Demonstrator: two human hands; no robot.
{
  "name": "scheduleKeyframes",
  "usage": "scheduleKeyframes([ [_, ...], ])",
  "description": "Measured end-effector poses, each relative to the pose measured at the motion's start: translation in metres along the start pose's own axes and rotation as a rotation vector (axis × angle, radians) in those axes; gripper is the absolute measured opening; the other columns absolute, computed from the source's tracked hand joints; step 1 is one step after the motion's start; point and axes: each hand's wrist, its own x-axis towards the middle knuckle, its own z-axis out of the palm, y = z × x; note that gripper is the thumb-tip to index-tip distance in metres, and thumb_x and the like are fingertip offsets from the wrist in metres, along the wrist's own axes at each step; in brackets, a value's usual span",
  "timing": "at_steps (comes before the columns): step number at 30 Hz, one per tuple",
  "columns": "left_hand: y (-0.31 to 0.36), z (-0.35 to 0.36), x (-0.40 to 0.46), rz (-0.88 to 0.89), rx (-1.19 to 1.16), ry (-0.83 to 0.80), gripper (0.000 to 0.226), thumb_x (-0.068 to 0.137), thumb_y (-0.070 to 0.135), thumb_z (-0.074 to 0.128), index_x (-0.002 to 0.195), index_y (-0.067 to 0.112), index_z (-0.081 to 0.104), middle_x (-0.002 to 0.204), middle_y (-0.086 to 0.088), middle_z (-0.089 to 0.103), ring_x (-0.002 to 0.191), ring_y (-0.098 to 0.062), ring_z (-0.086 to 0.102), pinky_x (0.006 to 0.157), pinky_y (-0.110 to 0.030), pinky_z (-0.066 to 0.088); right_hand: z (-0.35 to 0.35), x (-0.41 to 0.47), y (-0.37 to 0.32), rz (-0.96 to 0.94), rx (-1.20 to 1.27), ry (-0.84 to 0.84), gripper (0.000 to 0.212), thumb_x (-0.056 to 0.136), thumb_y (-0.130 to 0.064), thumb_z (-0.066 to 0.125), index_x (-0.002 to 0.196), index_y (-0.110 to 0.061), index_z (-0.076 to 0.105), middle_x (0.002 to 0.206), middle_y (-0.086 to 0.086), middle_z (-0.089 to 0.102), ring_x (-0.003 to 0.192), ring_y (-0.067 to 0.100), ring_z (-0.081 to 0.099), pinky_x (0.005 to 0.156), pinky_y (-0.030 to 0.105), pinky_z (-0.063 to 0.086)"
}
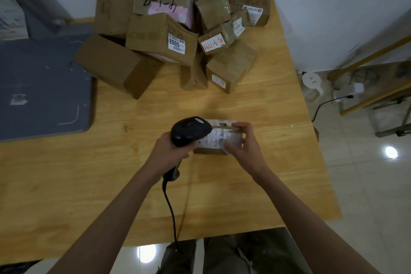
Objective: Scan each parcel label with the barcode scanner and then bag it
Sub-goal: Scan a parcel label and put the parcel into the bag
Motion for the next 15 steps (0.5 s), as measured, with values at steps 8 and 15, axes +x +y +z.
scheduleKeyframes([
  [8, -0.003, -0.014, -0.003, -0.036, 0.241, -0.102, 0.020, 0.084, 0.017, 0.075, 0.103, 0.013, 0.073, 0.088, -0.006, 0.077, 0.084, -0.019, 0.074, 0.080, -0.041, 0.062, -0.005, -0.012, 0.024, -0.072, -0.064, -0.084, 0.049, 0.072, -0.010, 0.087, 0.095, -0.031, 0.049, 0.145, -0.002, 0.030, 0.143, 0.019, 0.032, 0.104, 0.042, 0.050],
  [15, 0.002, -0.014, -0.008, 0.016, 0.432, -0.059, 0.009, 0.085, 0.017, 0.070, 0.093, 0.019, 0.068, 0.061, 0.001, 0.071, 0.059, -0.010, 0.070, 0.056, -0.018, 0.050, -0.004, -0.016, 0.034, -0.133, -0.259, -0.144, 0.053, 0.065, -0.009, 0.091, 0.082, -0.027, 0.044, 0.158, -0.017, 0.022, 0.135, 0.010, 0.040, 0.089, 0.044, 0.057],
])
